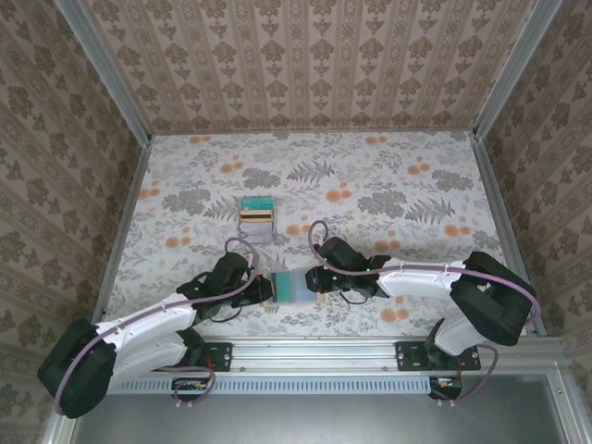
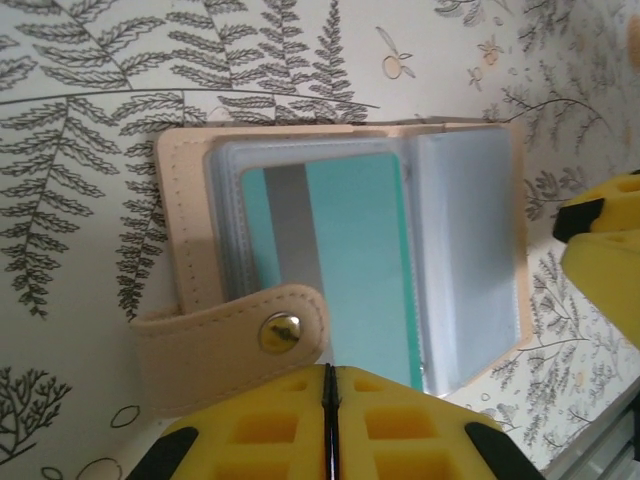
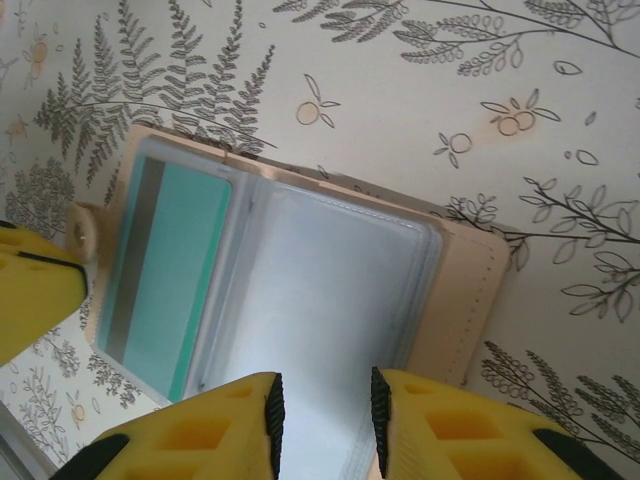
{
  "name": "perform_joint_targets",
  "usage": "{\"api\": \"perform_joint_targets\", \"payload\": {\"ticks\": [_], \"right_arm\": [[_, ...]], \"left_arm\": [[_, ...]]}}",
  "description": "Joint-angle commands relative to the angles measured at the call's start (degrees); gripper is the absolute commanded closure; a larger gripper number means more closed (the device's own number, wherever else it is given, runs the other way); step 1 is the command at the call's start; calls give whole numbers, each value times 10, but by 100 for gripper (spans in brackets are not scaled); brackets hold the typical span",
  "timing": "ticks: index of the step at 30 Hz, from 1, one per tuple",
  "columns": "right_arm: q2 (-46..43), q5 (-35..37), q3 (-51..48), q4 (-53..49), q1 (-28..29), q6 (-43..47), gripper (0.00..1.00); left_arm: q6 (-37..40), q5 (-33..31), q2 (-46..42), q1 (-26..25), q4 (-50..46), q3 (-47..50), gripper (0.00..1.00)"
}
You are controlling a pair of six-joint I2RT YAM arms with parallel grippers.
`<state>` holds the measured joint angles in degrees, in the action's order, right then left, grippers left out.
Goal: Take the credit cards out of the card holder
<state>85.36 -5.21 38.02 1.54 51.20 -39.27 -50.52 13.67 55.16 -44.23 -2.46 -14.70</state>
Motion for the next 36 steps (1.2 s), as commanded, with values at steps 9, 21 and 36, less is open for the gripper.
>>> {"api": "perform_joint_targets", "payload": {"ticks": [9,21,36], "right_arm": [[16,-34,28,26,11,-39,68],[58,-79,27,98,14,-123,77],[116,-109,34,146,14,-171,80]], "left_arm": [[3,-23,12,-3,1,0,90],[0,-43,41,-17,1,-1,92],[-3,-53,40,-27,-4,3,93]]}}
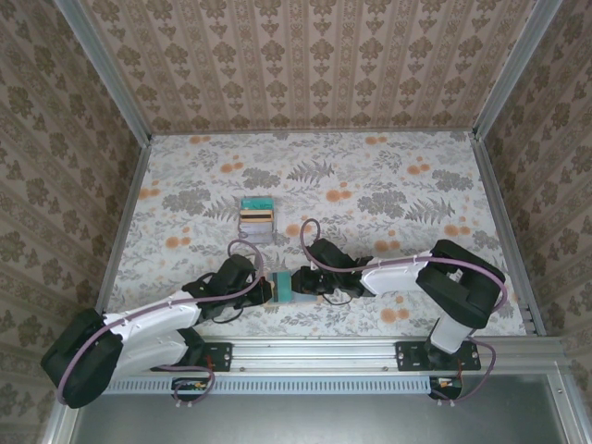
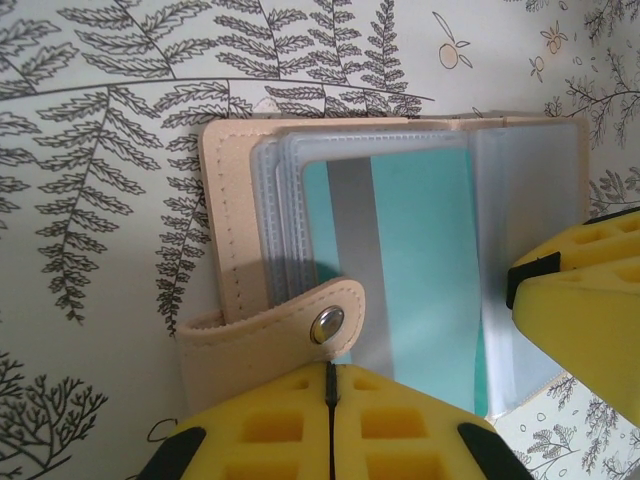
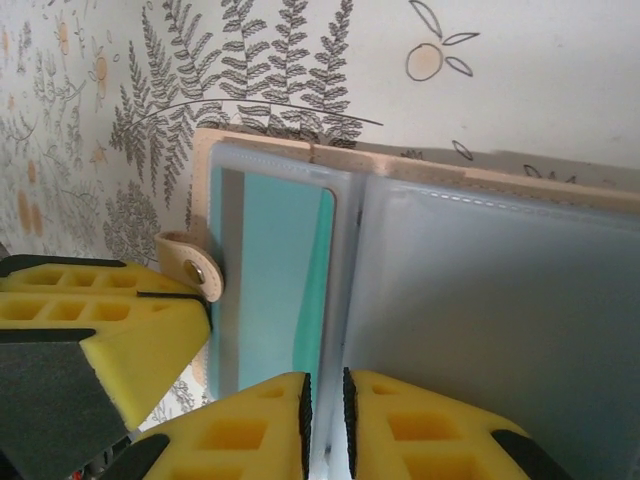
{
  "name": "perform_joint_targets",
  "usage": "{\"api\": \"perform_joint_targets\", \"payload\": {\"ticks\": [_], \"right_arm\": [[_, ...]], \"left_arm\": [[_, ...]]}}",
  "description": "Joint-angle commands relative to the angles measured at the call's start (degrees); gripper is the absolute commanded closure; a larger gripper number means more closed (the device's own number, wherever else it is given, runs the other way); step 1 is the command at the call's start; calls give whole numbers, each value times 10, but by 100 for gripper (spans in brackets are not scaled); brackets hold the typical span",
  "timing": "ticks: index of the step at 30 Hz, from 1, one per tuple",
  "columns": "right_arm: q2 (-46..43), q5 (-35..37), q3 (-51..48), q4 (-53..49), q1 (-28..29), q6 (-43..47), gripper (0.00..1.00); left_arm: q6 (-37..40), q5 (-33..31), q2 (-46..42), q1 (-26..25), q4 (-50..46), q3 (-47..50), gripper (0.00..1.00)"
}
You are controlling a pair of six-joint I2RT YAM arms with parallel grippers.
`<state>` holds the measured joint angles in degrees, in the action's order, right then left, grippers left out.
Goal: Take the credit cards out of the card holder
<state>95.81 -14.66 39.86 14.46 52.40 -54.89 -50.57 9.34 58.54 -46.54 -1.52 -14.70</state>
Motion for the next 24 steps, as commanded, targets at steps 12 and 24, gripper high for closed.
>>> {"api": "perform_joint_targets", "payload": {"ticks": [12,24], "right_arm": [[37,-24,20,21,2,-22,79],[48,-43,22,44,2,-29,86]], "left_arm": [[-4,-13,6,-6,-9,5,93],[-6,-11,20,-11,3,4,93]]}}
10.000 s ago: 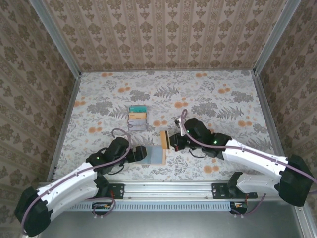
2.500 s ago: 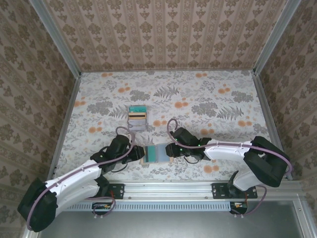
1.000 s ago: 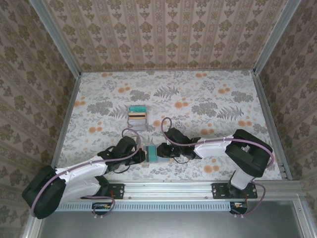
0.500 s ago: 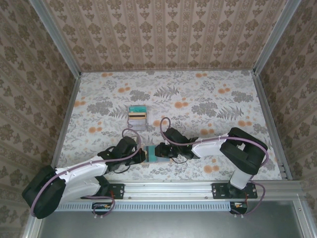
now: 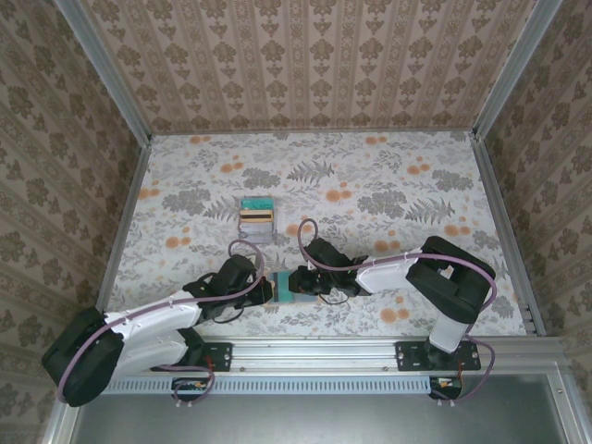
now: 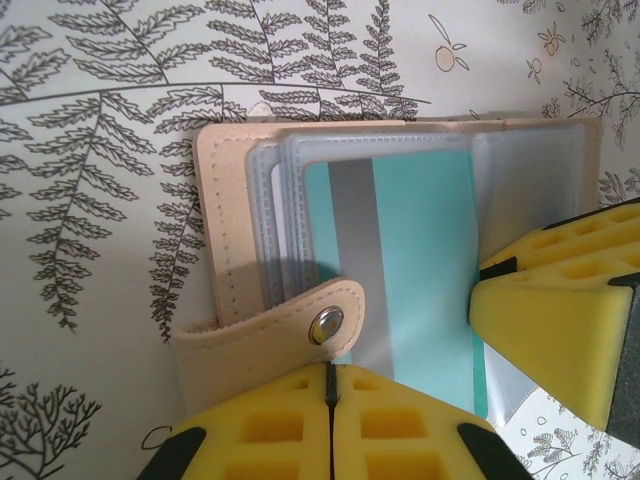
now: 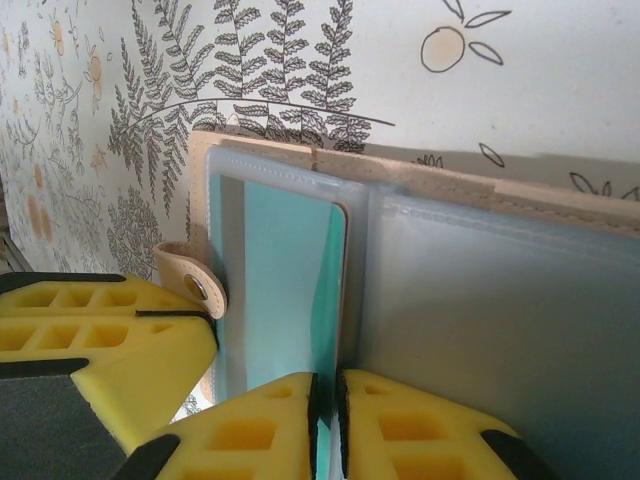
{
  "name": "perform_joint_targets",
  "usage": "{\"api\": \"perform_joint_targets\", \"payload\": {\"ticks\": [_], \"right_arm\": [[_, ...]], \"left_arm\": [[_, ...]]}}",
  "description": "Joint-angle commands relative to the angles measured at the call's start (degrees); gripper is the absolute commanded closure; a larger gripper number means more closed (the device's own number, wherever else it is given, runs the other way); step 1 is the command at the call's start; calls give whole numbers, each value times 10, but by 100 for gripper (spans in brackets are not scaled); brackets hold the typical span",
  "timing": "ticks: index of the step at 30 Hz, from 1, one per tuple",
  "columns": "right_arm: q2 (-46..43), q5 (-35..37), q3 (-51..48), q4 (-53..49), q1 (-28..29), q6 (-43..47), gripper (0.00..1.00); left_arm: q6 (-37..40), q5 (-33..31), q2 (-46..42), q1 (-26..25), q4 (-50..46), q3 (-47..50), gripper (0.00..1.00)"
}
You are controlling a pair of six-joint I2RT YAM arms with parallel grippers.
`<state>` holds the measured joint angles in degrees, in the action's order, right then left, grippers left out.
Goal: Take the credit cards out of the card holder
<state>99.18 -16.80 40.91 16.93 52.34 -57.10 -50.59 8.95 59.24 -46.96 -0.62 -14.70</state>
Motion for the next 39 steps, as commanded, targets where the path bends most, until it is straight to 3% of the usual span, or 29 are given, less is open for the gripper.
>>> {"api": "perform_joint_targets", "payload": {"ticks": [1,4,6,13,25,29,39], "right_arm": [[14,-22,11,21,3,-7,89],[8,-18,3,21,1,-8,100],[0,-12,-5,21,0,-11,100],[-28,1,-45,34,-12,-21,100],[-63,4,-63,30,-21,-6,100],[-42,-2,-52,49,-20,-4,88],[-1,-9,-37,92,-19,-12,84]], "left_arm": [[-6,-7,15,-8,-6,4,93],[-7,-10,19,-9,-12,1,95],[-10,-21,19,-8,-29,-3,100],[-24,-50,18,-3,-70,-5,100],[-20,-44,4,0,-74,-5,100],[-18,-41,5,0,-71,-5,100],[-16,-34,10,-1,-62,-4,100]]}}
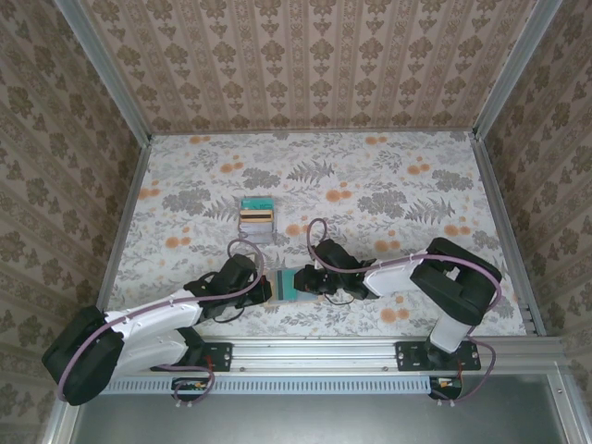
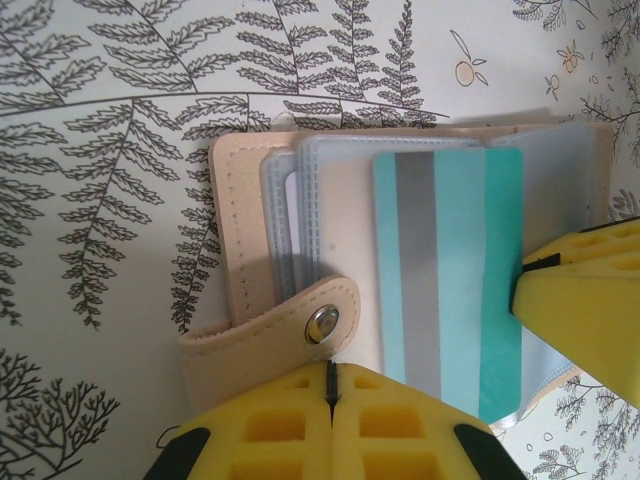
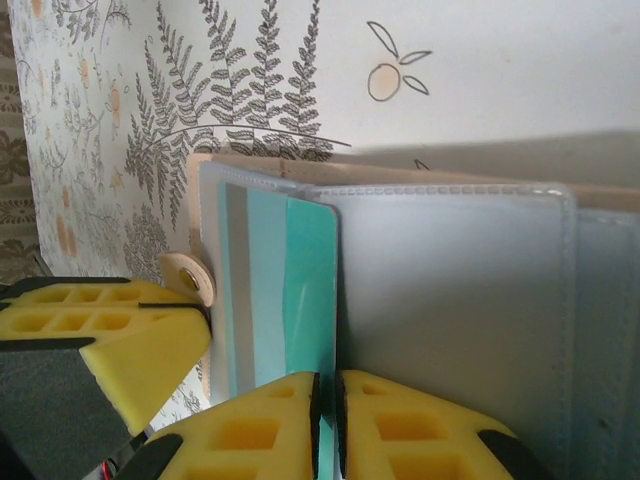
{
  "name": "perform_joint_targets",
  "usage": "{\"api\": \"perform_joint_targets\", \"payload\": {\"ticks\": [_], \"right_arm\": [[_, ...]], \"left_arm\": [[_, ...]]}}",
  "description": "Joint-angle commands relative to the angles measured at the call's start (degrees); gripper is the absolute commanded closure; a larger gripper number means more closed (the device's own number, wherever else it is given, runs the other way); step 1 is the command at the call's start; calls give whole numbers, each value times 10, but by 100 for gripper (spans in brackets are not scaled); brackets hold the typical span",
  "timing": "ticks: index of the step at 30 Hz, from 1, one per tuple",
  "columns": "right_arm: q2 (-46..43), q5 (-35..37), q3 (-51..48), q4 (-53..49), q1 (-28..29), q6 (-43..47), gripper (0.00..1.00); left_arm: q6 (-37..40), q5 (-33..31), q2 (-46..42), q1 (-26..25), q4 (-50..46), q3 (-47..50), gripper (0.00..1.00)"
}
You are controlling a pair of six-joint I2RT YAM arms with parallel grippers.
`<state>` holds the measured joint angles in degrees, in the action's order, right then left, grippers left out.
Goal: Take the credit cards out of the card holder
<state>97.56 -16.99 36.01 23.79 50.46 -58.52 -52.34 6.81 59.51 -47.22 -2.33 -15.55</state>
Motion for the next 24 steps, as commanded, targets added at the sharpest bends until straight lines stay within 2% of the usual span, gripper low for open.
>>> {"api": "perform_joint_targets", "payload": {"ticks": [1,9,11,14,24], "right_arm": [[17,-7,12,26,1,0,83],[31,-9,17,37,4,-5,81],[30,-8,14,38,4,-6,92],[12,5,3,27,3,-2,100],[-80,28,-52,-37,-31,31,100]], "left_arm": [[1,-12,7,1,-44,5,100],[0,-11,7,0,-42,8,100],[0,-11,7,0,-43,8,100],[-1,-13,2,0,-47,9,100],[0,-21,-10,2,-60,10,100]]}}
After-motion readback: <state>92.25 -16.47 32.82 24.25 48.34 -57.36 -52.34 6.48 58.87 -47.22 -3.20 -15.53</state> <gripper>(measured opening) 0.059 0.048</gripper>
